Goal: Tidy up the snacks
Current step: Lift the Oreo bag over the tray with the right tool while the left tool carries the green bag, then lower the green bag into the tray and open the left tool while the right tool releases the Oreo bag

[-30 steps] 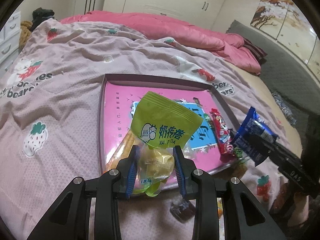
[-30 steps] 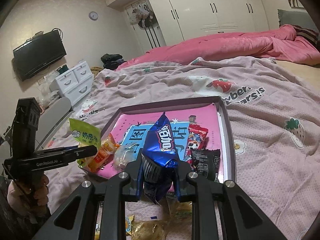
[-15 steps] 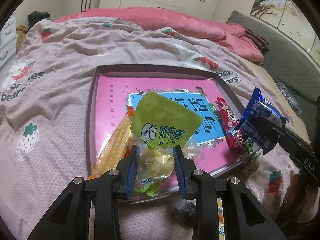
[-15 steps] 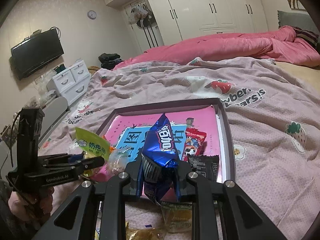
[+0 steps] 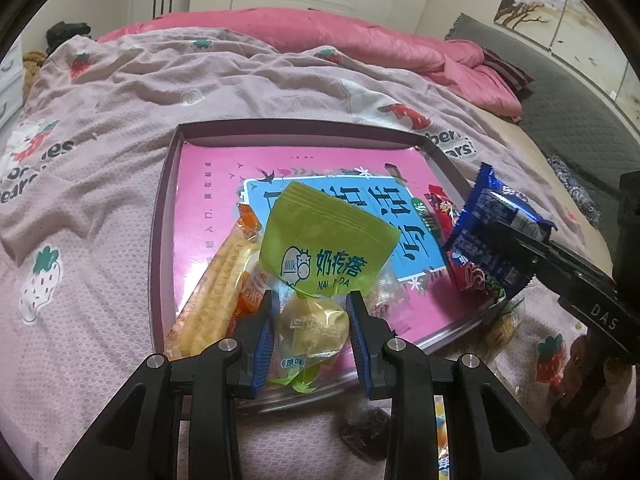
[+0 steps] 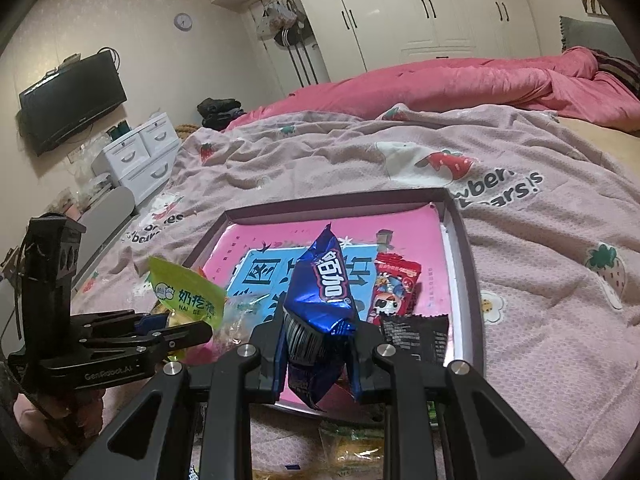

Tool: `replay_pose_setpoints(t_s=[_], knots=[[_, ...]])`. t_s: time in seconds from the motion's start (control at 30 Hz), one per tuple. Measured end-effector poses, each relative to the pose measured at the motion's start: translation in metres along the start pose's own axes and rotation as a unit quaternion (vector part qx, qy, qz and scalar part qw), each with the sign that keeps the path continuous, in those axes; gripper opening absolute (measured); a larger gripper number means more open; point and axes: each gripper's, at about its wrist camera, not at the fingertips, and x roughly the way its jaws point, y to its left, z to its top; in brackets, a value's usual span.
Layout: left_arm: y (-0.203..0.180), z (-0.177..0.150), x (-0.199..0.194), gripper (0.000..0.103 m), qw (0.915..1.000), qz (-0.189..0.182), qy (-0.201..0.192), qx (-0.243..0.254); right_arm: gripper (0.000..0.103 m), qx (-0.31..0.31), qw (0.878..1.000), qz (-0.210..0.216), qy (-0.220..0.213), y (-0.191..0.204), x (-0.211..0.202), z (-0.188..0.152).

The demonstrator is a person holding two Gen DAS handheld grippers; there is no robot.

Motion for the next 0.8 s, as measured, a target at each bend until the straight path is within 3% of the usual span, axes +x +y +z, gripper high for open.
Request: replay_pose_setpoints(t_s=[0.6,0.8], knots=[[-0.002,-0.002,0.005,0.035,0.9999,-0.001,0.01,0.008,0.024,-0.012,0.998,0.048,0.046,0.011,0.025,-0.011],[-0.002,-0.003,0.006,0.035,0.9999,-0.001,0.01,0.008,0.025,-0.005,0.998,0.038,0.045,0.007,0.026,-0.012]])
